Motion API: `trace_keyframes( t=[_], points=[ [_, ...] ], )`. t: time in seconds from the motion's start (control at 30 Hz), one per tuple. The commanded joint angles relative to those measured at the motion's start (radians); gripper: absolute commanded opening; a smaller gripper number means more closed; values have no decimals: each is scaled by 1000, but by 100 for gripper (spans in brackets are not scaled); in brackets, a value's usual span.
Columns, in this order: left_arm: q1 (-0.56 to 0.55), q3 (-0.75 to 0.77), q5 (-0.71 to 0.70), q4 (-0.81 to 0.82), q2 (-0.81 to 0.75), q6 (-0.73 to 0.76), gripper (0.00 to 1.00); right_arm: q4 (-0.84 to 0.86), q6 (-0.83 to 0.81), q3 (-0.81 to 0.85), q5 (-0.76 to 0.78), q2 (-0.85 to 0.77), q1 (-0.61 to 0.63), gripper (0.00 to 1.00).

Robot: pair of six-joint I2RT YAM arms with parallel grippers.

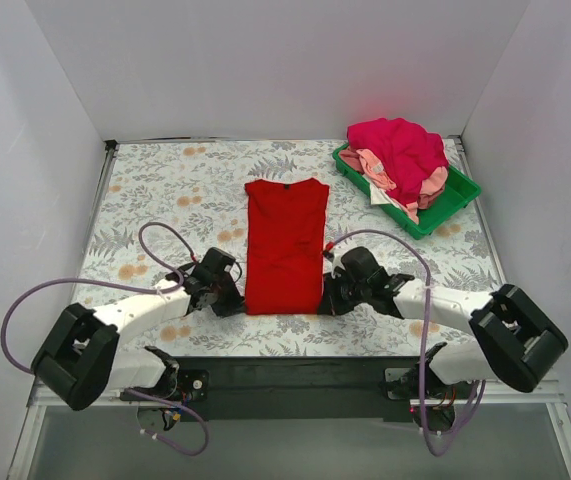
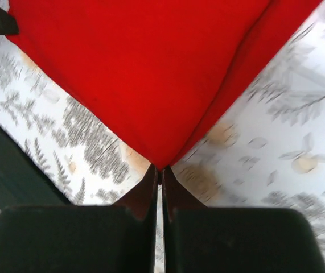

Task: Fold and stack the t-shirts
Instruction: Fold the tshirt

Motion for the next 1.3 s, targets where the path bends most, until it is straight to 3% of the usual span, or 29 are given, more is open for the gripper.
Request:
trace_keyframes(
  t=[0.0, 0.17, 0.3, 0.4, 0.63, 0.8, 1.07, 1.27],
  points=[
    [-61, -44, -29, -189, -138, -37, 0, -54, 75, -70, 14, -116, 105, 1],
    [-211, -59, -47, -376, -337, -129, 0, -152, 231, -147, 78, -340, 257, 1],
    [-243, -41, -6, -435, -481, -155, 0, -191, 291, -144, 89, -471, 346, 1],
    [-246, 5, -64, -459, -532, -152, 0, -226, 277, -119, 135, -535, 350, 1],
    [-246, 200, -226, -421, -368, -131, 0, -286, 190, 17, 349, -534, 330, 1],
    [-240, 333, -341, -436, -213, -118, 0, -300, 103, 112, 334, -494, 215, 1],
    [-147, 488, -366, -393, -87, -77, 0, -301, 20, 233, 281, -384, 78, 1],
    [-33, 579, -270, -314, 38, 9, 0, -297, -8, 313, 265, -315, -20, 1]
  ],
)
